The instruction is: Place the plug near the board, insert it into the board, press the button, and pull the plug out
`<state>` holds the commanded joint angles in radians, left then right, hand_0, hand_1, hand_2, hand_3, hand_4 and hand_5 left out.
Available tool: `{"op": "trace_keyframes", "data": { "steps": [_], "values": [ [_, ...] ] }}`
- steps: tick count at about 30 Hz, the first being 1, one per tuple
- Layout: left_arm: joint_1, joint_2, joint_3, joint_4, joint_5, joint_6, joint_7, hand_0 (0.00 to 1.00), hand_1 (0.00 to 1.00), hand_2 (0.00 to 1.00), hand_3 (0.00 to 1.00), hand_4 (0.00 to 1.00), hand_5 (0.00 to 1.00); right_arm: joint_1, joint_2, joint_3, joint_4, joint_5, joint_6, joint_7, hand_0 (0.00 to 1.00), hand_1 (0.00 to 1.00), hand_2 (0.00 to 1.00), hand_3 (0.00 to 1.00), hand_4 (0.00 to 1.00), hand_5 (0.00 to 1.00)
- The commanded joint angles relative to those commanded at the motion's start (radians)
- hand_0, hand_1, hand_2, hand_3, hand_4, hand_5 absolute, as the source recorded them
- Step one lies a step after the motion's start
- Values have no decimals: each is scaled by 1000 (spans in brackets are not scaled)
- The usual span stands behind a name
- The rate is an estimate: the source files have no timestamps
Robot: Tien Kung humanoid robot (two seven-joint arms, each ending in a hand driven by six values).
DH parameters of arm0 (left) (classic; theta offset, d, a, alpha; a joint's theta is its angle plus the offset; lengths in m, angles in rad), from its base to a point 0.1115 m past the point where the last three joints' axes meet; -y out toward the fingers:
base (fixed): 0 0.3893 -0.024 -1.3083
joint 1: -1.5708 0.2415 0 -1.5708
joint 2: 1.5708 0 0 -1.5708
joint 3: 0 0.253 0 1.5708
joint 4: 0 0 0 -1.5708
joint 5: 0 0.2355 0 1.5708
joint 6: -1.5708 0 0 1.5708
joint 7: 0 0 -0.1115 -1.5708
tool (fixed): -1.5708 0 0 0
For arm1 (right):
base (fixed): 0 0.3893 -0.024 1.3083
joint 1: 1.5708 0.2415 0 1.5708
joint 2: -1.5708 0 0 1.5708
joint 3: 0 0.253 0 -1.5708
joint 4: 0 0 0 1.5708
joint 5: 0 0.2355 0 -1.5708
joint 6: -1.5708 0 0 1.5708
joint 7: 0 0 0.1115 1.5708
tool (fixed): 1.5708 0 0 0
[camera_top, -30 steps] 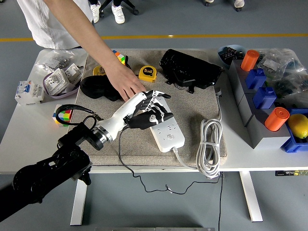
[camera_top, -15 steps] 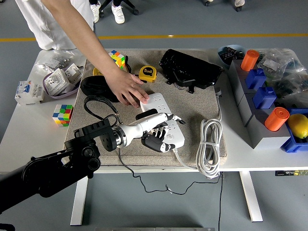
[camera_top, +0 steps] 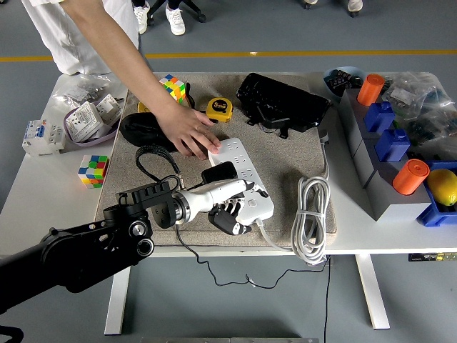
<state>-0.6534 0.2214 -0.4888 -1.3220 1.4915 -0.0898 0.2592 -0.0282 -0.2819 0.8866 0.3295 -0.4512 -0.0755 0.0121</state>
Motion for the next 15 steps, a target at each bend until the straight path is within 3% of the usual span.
{"op": "trace_keyframes", "data": {
  "steps": [15],
  "values": [
    [0, 5, 18, 36, -24, -12, 0, 46, 109, 163, 824, 772, 2, -1, 0, 15, 7, -9, 0, 0, 658, 678, 671, 573, 998, 558]
  ]
}}
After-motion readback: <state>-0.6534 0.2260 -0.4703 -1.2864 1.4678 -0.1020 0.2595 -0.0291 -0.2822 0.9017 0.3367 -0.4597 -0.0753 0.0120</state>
